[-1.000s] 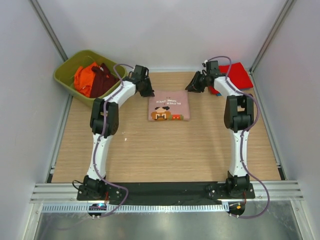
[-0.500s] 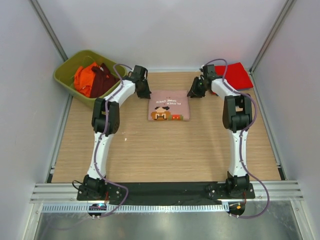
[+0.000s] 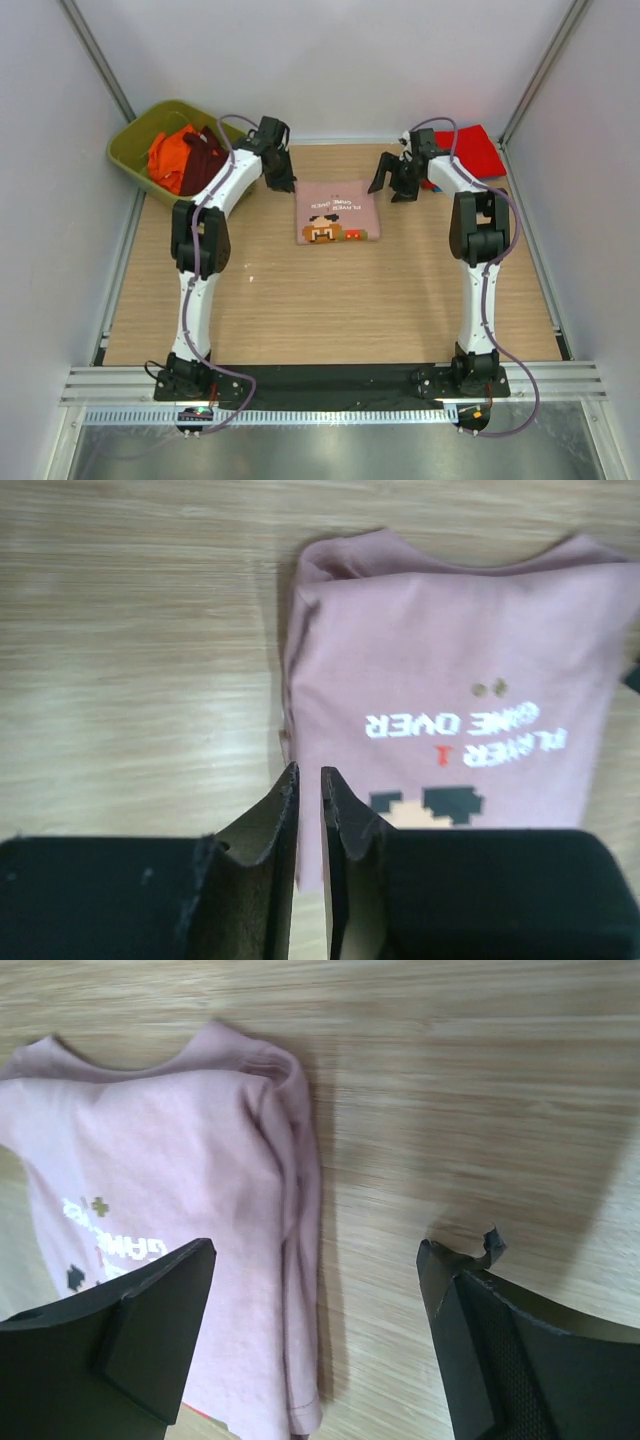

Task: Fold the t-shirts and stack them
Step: Neatly place the folded tshirt to the corner

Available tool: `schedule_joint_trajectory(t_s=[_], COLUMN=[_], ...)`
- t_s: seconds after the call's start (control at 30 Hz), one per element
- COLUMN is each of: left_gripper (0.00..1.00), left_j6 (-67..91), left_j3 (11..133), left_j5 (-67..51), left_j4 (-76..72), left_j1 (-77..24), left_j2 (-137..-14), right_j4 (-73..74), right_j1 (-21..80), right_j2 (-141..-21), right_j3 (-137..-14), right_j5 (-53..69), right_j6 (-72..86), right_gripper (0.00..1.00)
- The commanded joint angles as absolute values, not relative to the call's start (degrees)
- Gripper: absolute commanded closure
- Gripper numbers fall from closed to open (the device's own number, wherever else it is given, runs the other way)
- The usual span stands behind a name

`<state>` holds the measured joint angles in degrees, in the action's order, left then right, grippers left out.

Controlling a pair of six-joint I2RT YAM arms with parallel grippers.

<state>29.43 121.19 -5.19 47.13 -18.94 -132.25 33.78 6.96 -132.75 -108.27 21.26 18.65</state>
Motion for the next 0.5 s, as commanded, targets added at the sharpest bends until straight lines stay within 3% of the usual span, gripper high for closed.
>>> schedule_joint_trajectory(t_s=[0.0,0.27,0.47], left_gripper=[0.85,0.84,0.83], left_j6=[28.21,29.44,29.62], left_j3=[123.13,115.17,108.90], left_j5=[-6.15,-9.66,-11.34], left_j4=[50.62,51.77,51.50], left_j1=[-18.63,-18.63,-18.63], left_j2=[-124.46,-117.17,-111.45], right_j4=[29.80,32.34,31.91], right_j1=[7.12,7.03,7.03], right_j2=[-130.60,-137.45,-139.74], right_j3=[-107.31,-113.55,-112.68], right_j5=[29.51,33.92,35.94], right_j6=[20.47,19.16,19.34], right_gripper=[0.10,0.11,0.23])
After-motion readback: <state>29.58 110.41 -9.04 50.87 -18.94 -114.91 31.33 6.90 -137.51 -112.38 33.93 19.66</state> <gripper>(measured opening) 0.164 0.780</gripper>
